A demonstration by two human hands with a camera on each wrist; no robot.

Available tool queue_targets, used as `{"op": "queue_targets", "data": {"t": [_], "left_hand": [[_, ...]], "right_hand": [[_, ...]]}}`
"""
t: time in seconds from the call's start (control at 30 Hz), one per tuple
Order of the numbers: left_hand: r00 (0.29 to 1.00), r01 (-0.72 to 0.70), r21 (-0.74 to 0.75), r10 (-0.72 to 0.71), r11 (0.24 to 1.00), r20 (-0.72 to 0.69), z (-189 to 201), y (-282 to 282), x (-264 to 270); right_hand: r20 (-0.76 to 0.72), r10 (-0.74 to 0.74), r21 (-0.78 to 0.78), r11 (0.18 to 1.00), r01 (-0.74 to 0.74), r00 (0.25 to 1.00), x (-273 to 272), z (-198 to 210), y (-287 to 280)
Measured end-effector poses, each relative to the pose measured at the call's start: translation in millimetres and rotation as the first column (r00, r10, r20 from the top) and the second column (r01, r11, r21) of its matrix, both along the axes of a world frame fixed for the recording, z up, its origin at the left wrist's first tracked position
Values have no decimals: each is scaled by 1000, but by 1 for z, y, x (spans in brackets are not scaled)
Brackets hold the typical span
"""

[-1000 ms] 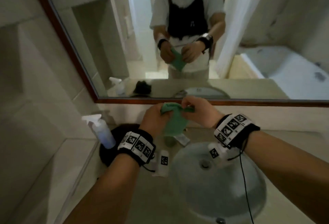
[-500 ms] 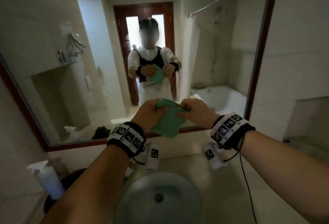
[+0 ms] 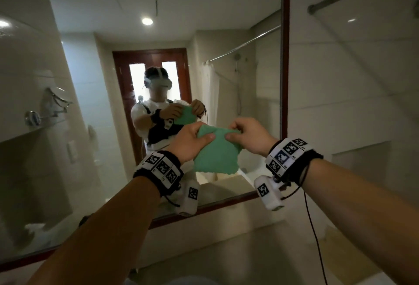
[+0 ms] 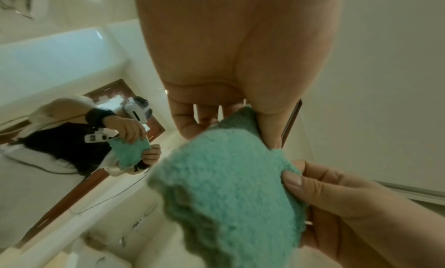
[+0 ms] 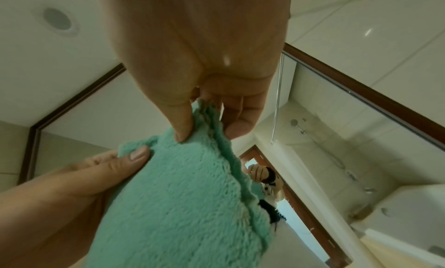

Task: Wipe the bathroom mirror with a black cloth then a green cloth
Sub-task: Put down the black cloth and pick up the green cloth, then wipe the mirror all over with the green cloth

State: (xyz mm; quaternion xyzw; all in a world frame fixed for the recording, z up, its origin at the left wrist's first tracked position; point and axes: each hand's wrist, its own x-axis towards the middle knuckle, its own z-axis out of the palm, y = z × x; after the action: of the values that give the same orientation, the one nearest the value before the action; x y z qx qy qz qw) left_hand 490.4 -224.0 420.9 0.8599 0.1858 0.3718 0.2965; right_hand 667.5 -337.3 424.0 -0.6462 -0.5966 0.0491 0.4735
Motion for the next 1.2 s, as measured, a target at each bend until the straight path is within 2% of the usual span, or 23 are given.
{"op": "queue_targets", "data": {"t": [0.1,0.23,0.4,0.47,0.57,0.73,0.83,0.93,1.1,1.2], "left_hand": [[1000,28,29,-28,999,-5,15,16,15],[998,58,56,-59,997,6,29,38,38],[997,78,63,-79,995,14,39,53,78],[999,47,90,-48,995,8,44,58,96],[1000,15,107,-17,994,18,51,68,123],[995,-51,79,44,996,89,60,89,170],[983,-57,-10,58,998,173,61,93,205],[972,-57,-24,61,998,225,61,97,237],[952,-169,-11,166,986,255,66,108,276],[932,-249,23,233,968,278,64,123,282]], "right_hand": [[-17,-55,29,998,56,998,10,17,7],[100,-149,15,989,148,984,25,32,18],[255,-419,91,908,409,872,51,49,26],[296,-446,87,893,441,845,63,55,32],[295,-413,82,909,408,862,87,60,48],[155,-325,106,944,311,933,137,68,78],[-93,-198,104,973,207,976,171,72,92],[-286,-83,135,983,126,955,204,73,108],[-354,-6,274,956,109,935,253,74,125],[-260,-107,379,903,203,960,287,77,134]]}}
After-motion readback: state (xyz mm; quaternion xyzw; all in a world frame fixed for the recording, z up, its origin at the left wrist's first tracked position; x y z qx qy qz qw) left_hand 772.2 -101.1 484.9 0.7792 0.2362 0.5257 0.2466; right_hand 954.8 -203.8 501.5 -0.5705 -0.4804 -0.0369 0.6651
